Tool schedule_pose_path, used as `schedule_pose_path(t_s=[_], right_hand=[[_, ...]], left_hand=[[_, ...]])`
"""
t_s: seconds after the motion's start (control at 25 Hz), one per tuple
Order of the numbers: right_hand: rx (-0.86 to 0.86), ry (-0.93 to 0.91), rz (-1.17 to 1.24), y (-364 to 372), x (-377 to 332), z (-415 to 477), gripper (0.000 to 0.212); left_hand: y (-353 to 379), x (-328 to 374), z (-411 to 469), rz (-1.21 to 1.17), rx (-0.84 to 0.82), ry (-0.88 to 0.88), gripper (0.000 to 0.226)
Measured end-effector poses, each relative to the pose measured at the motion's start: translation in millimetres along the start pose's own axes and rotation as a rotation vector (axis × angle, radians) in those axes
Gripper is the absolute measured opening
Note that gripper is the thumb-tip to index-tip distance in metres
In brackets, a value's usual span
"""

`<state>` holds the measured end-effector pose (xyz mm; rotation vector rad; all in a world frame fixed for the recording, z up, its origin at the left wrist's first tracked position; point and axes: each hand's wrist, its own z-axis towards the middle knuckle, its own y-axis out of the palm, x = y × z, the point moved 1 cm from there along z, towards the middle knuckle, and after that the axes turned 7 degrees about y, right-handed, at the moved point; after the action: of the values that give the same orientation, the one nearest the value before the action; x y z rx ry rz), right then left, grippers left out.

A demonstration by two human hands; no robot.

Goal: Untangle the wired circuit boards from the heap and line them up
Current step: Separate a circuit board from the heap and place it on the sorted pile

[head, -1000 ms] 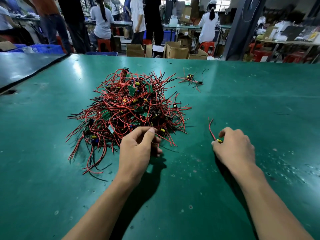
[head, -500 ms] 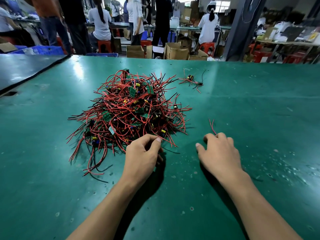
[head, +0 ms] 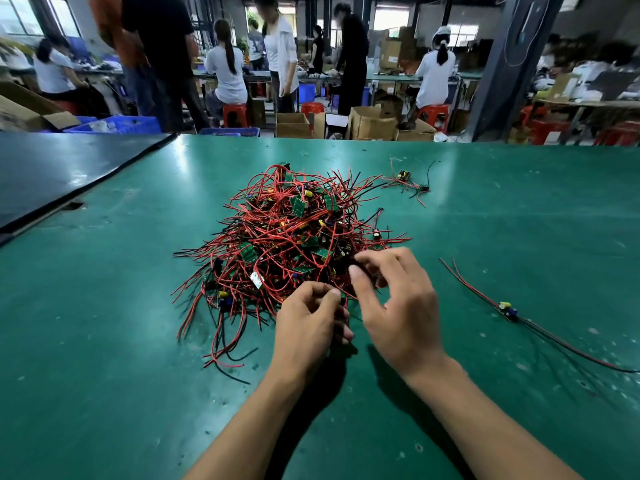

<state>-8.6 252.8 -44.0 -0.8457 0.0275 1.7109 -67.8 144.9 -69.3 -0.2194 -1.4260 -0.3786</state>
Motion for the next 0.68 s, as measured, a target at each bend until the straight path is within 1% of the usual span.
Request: schedule_pose_path(t_s=[0.04, 0.08, 0.12, 0.16, 0.2, 0.24, 0.28, 0.32, 0.36, 0.4, 0.44, 0.56, 0.64, 0.68], right_hand=[[0.056, -0.020, 0.094, 7, -11, 13, 0.013], [0.107, 0.004, 0.159, 14, -20, 30, 0.013], [0.129, 0.071, 0.202, 20, -26, 49, 0.017], [0.091, 0.161, 0.203, 26, -29, 69, 0.026], [-0.014, 0.250, 0.159, 32, -30, 86, 0.038], [-0.163, 0.324, 0.079, 39, -27, 98, 0.050], [-0.316, 0.373, -0.018, 46, -23, 103, 0.058], [-0.437, 0.392, -0.104, 51, -19, 103, 0.061], [-0.504, 0.389, -0.159, 55, -15, 98, 0.059], [-0.520, 0.378, -0.183, 57, -11, 91, 0.056], [-0.498, 0.371, -0.174, 56, -8, 85, 0.052], [-0.353, 0.384, -0.035, 48, 1, 72, 0.036], [-0.260, 0.460, 0.111, 37, 9, 63, 0.016], [-0.236, 0.498, 0.169, 32, 12, 59, 0.010]], left_hand=[[-1, 2, 1, -0.038, -0.017, -0.025, 0.011], [-1, 3, 1, -0.047, -0.040, -0.039, 0.011], [-1, 4, 0, -0.045, -0.061, -0.042, 0.010], [-1, 4, -1, -0.039, -0.076, -0.041, 0.010], [-2, 4, -1, -0.030, -0.084, -0.041, 0.010], [-2, 4, -1, -0.021, -0.087, -0.043, 0.010], [-3, 4, -1, -0.014, -0.089, -0.045, 0.009], [-3, 4, 0, -0.015, -0.090, -0.050, 0.009], [-4, 4, 0, -0.023, -0.091, -0.055, 0.009], [-4, 3, 1, -0.028, -0.092, -0.059, 0.010], [-4, 2, 2, -0.028, -0.093, -0.061, 0.011], [-4, 2, 4, -0.053, -0.092, -0.067, 0.018], [-3, 3, 4, -0.080, -0.103, -0.070, 0.021], [-2, 4, 4, -0.084, -0.105, -0.071, 0.023]])
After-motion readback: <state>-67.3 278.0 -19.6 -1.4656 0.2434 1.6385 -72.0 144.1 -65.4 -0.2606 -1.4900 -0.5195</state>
